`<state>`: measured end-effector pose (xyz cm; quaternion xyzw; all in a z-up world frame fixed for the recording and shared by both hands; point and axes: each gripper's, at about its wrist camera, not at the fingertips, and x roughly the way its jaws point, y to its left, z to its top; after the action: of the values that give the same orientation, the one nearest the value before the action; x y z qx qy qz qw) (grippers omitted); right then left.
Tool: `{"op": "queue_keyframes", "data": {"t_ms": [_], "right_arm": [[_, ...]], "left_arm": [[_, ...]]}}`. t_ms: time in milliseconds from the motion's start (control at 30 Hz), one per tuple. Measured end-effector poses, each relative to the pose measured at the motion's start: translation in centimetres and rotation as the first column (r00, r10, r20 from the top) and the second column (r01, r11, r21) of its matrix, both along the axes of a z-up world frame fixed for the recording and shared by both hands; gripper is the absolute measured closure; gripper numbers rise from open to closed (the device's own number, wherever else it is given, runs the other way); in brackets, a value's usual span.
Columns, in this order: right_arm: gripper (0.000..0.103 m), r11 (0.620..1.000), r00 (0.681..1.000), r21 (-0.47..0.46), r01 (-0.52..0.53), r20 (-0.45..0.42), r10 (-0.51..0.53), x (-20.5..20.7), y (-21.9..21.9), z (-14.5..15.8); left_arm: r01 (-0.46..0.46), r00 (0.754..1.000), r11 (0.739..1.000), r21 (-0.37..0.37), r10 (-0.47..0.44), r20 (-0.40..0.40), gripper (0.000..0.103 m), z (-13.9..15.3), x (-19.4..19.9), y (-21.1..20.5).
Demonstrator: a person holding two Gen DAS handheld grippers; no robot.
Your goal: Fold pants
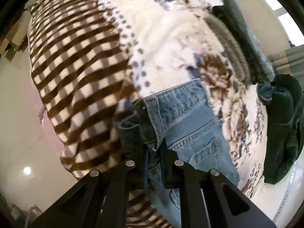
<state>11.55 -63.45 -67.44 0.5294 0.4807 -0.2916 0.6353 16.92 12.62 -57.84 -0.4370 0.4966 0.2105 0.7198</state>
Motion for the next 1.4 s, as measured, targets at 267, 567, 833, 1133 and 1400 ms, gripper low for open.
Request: {"op": "queue_keyframes", "data": {"t_ms": [267,567,833,1133,1400], "right_arm": [[0.095,0.992,0.996,0.123,0.004,-0.084,0.006,-2.9,-3.1,-5.0],[0.052,0.979,0.984,0.113,0.168,0.033,-0.173,-4.9,-8.8,-4.0],[0.052,0.999,0.986,-0.018,0.031,0.164,-0.027,-1.6,-7.9,-1.7],[0.052,0.997,0.988,0.045,0.063,0.141,-0.069,-0.3,-11.7,-5.2],[0.053,0.994,0.971,0.006,0.113,0.211,-0.111,-0.8,-12.8,-4.7]], "left_arm": [[0.037,0.992,0.999,-0.027,-0.04,-0.117,0.085,-2.3,-0.6,-0.4],[0.41,0.907,0.901,0.141,-0.385,-0.172,0.044,2.3,0.9,-12.6],[0.612,0.781,0.791,0.008,-0.602,-0.166,0.044,-1.1,3.7,-26.0],[0.694,0.689,0.719,-0.029,-0.675,-0.265,0.044,-5.8,3.9,-31.8],[0.707,0.674,0.7,-0.105,-0.711,-0.201,0.0,-7.3,4.8,-33.0]]}}
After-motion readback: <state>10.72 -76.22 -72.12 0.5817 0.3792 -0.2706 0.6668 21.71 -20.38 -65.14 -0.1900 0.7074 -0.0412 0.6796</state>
